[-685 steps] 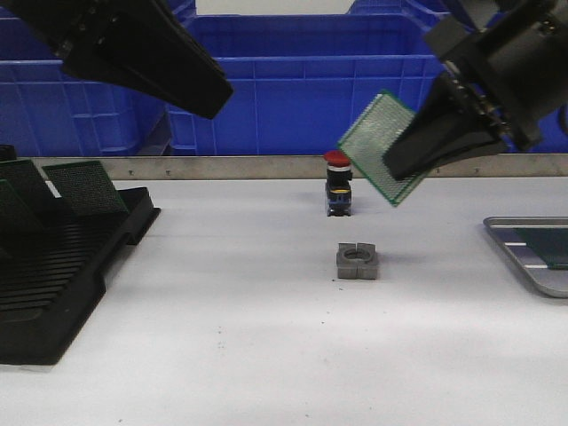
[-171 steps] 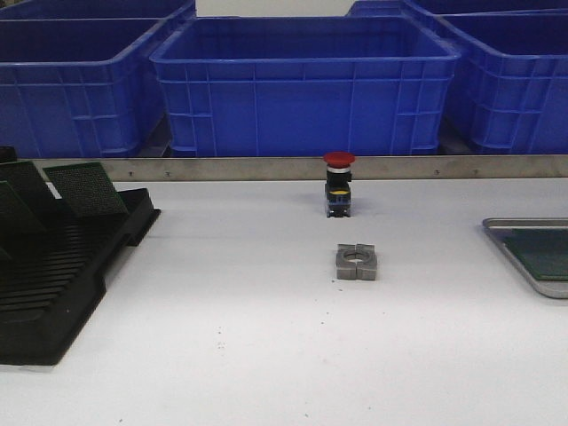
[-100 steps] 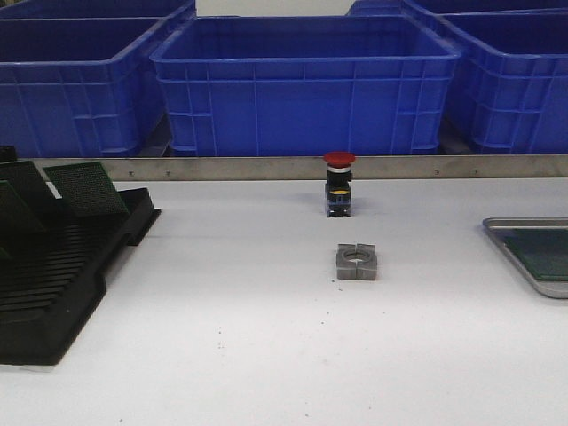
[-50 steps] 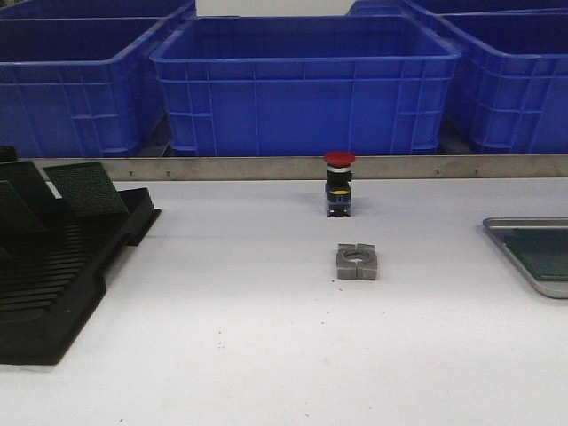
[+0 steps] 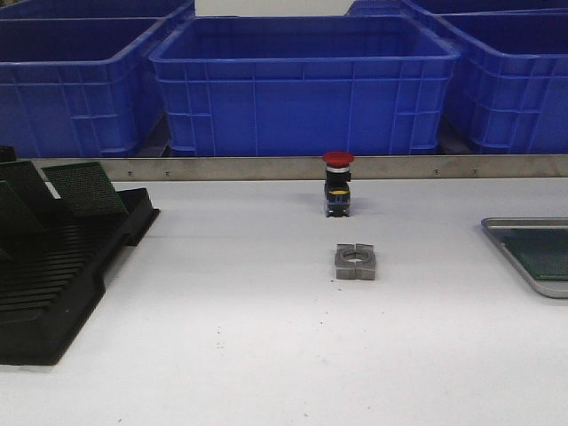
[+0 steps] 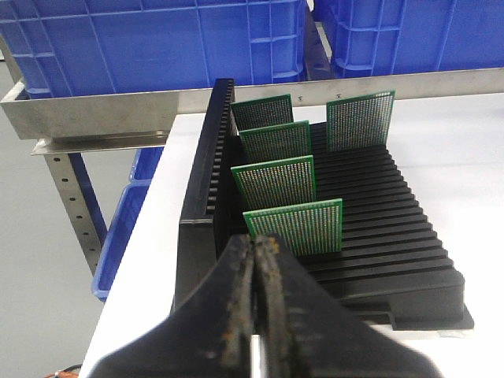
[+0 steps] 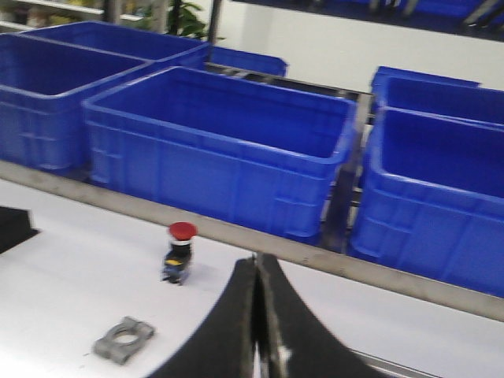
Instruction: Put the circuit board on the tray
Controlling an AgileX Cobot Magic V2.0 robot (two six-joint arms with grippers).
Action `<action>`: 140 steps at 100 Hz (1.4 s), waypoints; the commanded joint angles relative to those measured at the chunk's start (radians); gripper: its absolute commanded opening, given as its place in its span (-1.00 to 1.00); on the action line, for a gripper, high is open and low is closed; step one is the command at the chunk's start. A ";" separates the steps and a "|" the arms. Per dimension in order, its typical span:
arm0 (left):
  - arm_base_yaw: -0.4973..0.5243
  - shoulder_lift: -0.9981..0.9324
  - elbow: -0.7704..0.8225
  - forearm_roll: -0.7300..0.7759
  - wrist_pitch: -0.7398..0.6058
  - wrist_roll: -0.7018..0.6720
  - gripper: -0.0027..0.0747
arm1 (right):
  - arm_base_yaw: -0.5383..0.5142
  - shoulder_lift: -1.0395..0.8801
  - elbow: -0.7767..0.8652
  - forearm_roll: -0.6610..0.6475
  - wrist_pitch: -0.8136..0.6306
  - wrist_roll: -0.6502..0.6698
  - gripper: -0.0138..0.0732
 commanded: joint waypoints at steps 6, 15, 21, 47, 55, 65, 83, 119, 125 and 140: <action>-0.007 -0.032 0.029 -0.009 -0.073 0.000 -0.97 | -0.007 0.008 0.023 -0.152 -0.209 0.115 -0.82; -0.007 -0.032 0.029 -0.009 -0.073 0.000 -0.97 | -0.031 -0.015 0.068 -0.406 -0.255 0.355 -0.82; -0.007 -0.032 0.029 -0.009 -0.073 0.000 -0.97 | -0.055 -0.032 0.108 -0.604 -0.273 0.592 -0.82; -0.007 -0.032 0.029 -0.009 -0.073 0.000 -0.97 | -0.197 -0.183 0.184 -1.136 -0.043 1.195 -0.82; -0.007 -0.032 0.029 -0.009 -0.073 0.000 -0.97 | -0.212 -0.165 0.184 -1.137 -0.002 1.195 -0.82; -0.007 -0.032 0.029 -0.009 -0.074 0.000 -0.97 | -0.212 -0.174 0.184 -1.134 0.044 1.195 -0.82; -0.007 -0.032 0.029 -0.009 -0.074 0.000 -0.97 | -0.212 -0.174 0.184 -1.130 0.043 1.195 -0.82; -0.007 -0.032 0.029 -0.009 -0.074 0.000 -0.97 | -0.212 -0.173 0.183 -1.127 0.057 1.195 -0.82; -0.007 -0.032 0.029 -0.009 -0.074 0.000 -0.97 | -0.212 -0.173 0.183 -1.127 0.057 1.195 -0.82; -0.007 -0.032 0.029 -0.009 -0.074 0.000 -0.97 | -0.212 -0.173 0.183 -1.127 0.057 1.195 -0.82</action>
